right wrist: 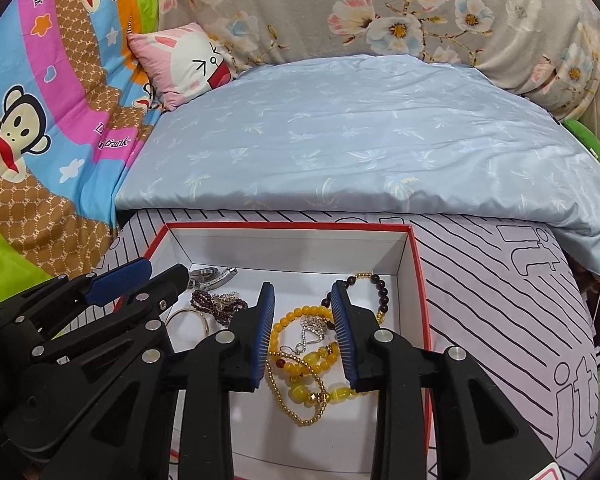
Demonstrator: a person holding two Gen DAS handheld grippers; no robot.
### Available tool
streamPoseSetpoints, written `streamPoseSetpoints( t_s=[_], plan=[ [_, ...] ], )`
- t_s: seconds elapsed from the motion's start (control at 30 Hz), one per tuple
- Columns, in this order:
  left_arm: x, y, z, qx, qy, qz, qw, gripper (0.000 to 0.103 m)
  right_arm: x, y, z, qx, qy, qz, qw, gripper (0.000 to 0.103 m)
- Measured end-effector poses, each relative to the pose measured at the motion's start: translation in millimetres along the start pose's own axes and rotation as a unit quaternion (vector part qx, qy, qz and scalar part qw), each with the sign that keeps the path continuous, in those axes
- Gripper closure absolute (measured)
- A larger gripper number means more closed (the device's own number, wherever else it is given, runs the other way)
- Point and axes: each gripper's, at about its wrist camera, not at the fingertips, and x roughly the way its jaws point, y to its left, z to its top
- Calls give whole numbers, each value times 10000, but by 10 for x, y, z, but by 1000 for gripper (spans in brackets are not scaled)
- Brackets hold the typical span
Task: Organize jewelry
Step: 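Carry both silver necklaces into the red box and open both tools, then lift both open tools out of the red box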
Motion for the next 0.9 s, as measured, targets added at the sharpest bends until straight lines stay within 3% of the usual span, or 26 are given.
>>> streamPoseSetpoints(
  t_s=[0.5,0.9],
  plan=[
    [-287,-70,-20,-64,-42,-149,9999,72,-380,-9,-39,-39,-250,-156,9996,72],
    [-467,-90,-150,-191,122,-335,9992,54,-658,-84,-182,45,-352,-337,9988,68]
  ],
)
